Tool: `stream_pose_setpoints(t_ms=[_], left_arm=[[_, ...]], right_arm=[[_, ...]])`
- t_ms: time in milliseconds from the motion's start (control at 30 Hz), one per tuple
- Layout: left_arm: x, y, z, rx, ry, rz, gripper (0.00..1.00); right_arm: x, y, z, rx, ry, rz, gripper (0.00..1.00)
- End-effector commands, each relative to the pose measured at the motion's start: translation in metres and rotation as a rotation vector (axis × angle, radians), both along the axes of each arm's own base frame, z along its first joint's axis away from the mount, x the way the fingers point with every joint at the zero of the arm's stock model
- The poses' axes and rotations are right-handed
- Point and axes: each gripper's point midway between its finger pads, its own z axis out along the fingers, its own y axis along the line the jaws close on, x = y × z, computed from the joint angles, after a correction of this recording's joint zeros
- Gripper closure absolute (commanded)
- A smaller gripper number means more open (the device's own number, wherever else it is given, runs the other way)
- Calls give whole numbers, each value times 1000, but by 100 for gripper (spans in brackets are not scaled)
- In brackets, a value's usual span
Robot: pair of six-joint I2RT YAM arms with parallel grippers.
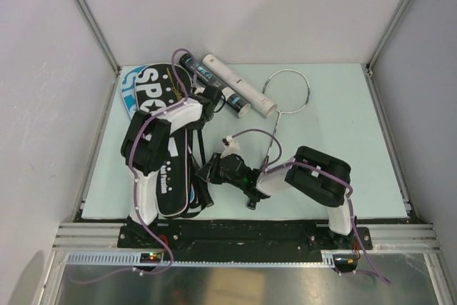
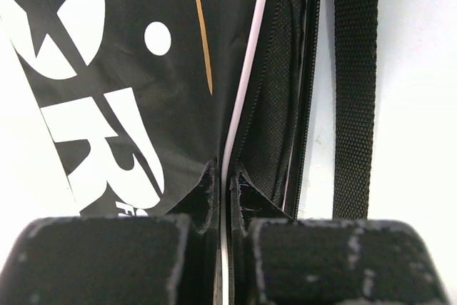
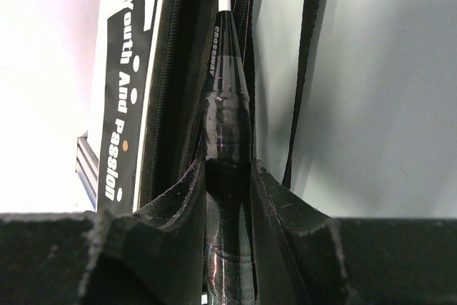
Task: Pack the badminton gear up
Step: Place the racket in the racket bag.
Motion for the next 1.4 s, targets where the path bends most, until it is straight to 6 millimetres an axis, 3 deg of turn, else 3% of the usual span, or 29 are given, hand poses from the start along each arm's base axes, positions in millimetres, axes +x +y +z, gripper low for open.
stream_pose_setpoints(t_ms=[0,167,367,533,667,800,900,967,1133,1267,1367], left_arm=[[9,-16,33,-158,-121,14,99],[-7,-27,113,-373,-302,32,100],[-41,-31,211,-648,-542,53,100],[-70,-33,263,-895,-679,45,100],[-91,-36,262,-1142,-753,50,100],[-106,-39,240,-1299,-772,61,100],[-113,-53,226,-1475,-788,58,100],[-116,-58,224,-1562,-812,50,100],[-125,-55,219,-1570,-838,17,100],[-135,-49,219,-1567,-875,-6,100],[-141,-49,213,-1583,-870,-7,100]], right_arm=[[3,8,41,86,-80,-23,87],[-4,-1,60,63,-148,11,99],[-10,-24,114,-16,-305,-16,100],[-16,-56,152,-121,-430,-71,100],[-22,-77,167,-199,-497,-65,100],[-33,-97,178,-263,-538,-59,100],[-44,-98,183,-243,-525,-41,100],[-52,-87,177,-223,-508,-14,100],[-66,-66,146,-252,-477,27,100],[-82,-59,127,-279,-446,107,91],[-87,-58,123,-292,-443,146,74]])
